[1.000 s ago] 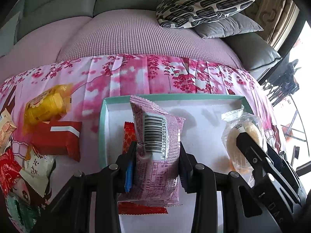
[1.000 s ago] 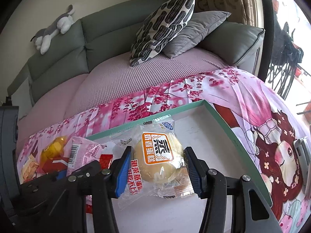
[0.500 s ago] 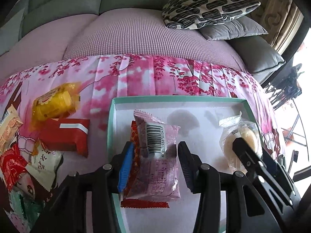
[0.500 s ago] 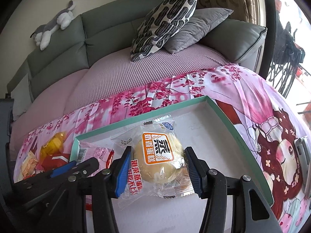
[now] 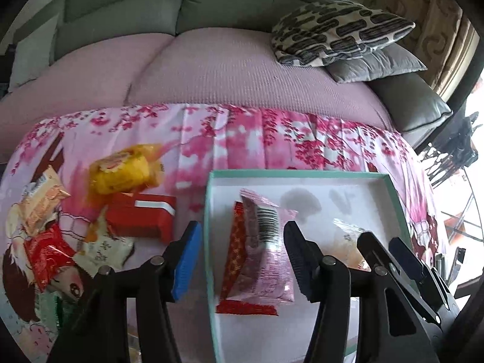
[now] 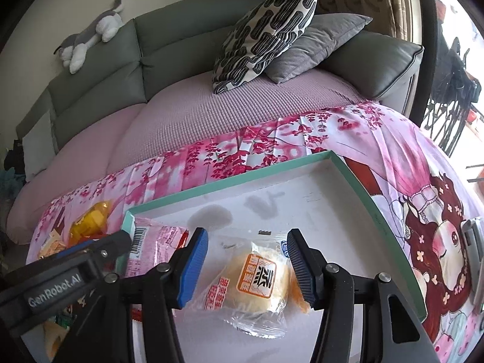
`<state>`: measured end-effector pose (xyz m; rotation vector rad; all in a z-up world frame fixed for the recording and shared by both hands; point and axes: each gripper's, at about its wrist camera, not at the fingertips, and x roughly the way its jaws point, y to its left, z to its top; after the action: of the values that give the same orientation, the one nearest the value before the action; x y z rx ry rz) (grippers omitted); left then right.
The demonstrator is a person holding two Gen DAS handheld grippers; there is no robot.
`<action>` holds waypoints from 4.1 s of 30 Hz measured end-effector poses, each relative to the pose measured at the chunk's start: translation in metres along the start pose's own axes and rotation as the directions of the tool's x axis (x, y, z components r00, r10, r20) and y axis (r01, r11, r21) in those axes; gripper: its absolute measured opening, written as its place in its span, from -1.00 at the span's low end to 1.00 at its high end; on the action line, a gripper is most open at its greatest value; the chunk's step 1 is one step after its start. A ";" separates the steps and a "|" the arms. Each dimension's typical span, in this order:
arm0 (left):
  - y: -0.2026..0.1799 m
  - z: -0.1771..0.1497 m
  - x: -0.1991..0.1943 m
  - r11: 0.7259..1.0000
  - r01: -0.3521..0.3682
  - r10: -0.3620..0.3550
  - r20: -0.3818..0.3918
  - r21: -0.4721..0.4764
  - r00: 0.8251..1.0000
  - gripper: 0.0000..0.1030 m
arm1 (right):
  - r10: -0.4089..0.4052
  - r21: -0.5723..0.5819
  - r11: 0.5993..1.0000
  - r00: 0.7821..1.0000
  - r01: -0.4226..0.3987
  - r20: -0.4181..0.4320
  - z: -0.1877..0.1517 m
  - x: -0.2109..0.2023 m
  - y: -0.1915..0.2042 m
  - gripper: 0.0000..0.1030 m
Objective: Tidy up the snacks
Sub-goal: 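Carry the pink wafer pack and bread bun into the tray and release, then withdraw both tools from the tray back toward the snack pile, then grasp the green-white striped pack with the left tool while the right tool grasps the round cracker pack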
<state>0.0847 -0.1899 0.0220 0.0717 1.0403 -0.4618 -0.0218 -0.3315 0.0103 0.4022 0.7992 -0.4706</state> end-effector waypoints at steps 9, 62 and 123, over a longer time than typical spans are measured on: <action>0.039 0.000 -0.004 0.992 -0.104 0.107 0.029 -0.074 0.994 0.64 | 0.029 -0.075 0.997 1.000 -0.029 -0.008 -0.004 -0.001 0.015 0.66; 0.222 -0.092 -0.112 0.878 -0.220 0.289 0.104 -0.425 0.952 0.90 | 0.210 -0.220 0.948 0.970 -0.232 -0.119 -0.060 -0.040 0.120 0.98; 0.249 -0.105 -0.010 0.885 -0.286 0.216 -0.219 -0.368 0.951 0.32 | 0.142 -0.443 0.852 0.937 -0.280 -0.320 -0.136 0.019 0.208 0.62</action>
<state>0.0946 0.0665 -0.0629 -0.1163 1.2587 0.0006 0.0232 -0.0955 -0.0558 0.0834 1.0961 0.0094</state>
